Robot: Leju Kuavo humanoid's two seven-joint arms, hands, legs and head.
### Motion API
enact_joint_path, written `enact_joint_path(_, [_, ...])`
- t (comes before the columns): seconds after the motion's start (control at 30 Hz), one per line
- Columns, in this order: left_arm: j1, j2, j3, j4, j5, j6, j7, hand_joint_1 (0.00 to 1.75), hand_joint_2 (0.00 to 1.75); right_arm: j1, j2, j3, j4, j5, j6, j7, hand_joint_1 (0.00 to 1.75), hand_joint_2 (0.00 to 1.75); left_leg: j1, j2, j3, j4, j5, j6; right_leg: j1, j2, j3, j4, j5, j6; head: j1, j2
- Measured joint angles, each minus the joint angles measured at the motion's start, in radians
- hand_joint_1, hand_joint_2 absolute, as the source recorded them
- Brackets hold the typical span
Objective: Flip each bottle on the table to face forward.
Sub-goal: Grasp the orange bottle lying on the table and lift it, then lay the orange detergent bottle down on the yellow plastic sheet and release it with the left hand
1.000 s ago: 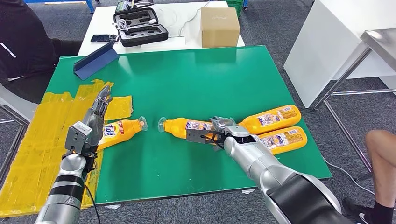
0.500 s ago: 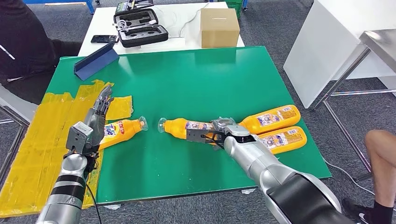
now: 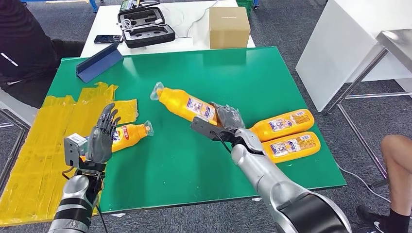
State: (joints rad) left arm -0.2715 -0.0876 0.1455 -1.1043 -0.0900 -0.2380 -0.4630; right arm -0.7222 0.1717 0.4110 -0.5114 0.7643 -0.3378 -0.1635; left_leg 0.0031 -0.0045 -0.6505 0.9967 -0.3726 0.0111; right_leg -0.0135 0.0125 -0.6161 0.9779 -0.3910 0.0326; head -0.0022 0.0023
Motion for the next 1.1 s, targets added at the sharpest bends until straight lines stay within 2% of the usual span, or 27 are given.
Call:
enact_joint_path(0.17, [0.085,0.010,0.023,-0.010,0.242,-0.157,0.107,0.00,1.75,0.114,0.018,-0.051,-0.274,-0.057,-0.051,-0.107,1.75,1.75,0.000,0.001,-0.001,-0.001,-0.002,-0.001,0.000,0.001,-0.002,0.000,0.000,0.000,0.000,0.000])
enact_joint_path(0.27, [0.141,0.021,0.025,-0.019,0.313,-0.201,0.129,0.00,1.75,0.178,0.028,-0.047,-0.424,-0.049,-0.055,-0.098,1.75,1.75,0.000,0.001,-0.003,0.000,-0.002,-0.002,0.000,0.003,-0.004,0.000,-0.001,-0.001,0.000,0.000])
enact_joint_path(0.4, [0.180,0.029,0.021,-0.036,0.370,-0.229,0.148,0.00,1.75,0.215,0.035,-0.027,-0.513,-0.061,-0.044,-0.107,1.75,1.75,0.000,0.000,-0.004,-0.001,-0.002,-0.002,0.000,0.003,-0.005,0.000,-0.001,-0.001,0.000,0.000])
enact_joint_path(0.6, [0.232,0.032,-0.017,-0.082,0.410,-0.253,0.162,0.00,1.75,0.250,0.056,0.043,-0.556,-0.048,-0.030,-0.110,1.75,1.75,0.000,0.000,-0.004,-0.001,-0.002,-0.002,0.000,0.003,-0.005,0.000,-0.001,-0.001,0.000,0.000])
enact_joint_path(0.83, [0.260,0.014,-0.118,-0.203,0.284,-0.152,0.130,0.00,1.75,0.271,0.080,0.127,-0.520,-0.014,0.004,-0.070,1.75,1.75,0.000,0.000,-0.005,-0.001,-0.002,-0.002,0.000,0.002,-0.005,0.000,-0.001,0.000,0.000,0.000])
enact_joint_path(1.1, [0.269,-0.001,-0.183,-0.280,0.262,-0.135,0.115,0.00,1.75,0.279,0.095,0.169,-0.477,-0.005,0.031,-0.065,1.75,1.75,0.000,0.000,-0.005,-0.001,-0.002,-0.002,0.000,0.002,-0.005,0.000,-0.001,0.000,0.000,0.000])
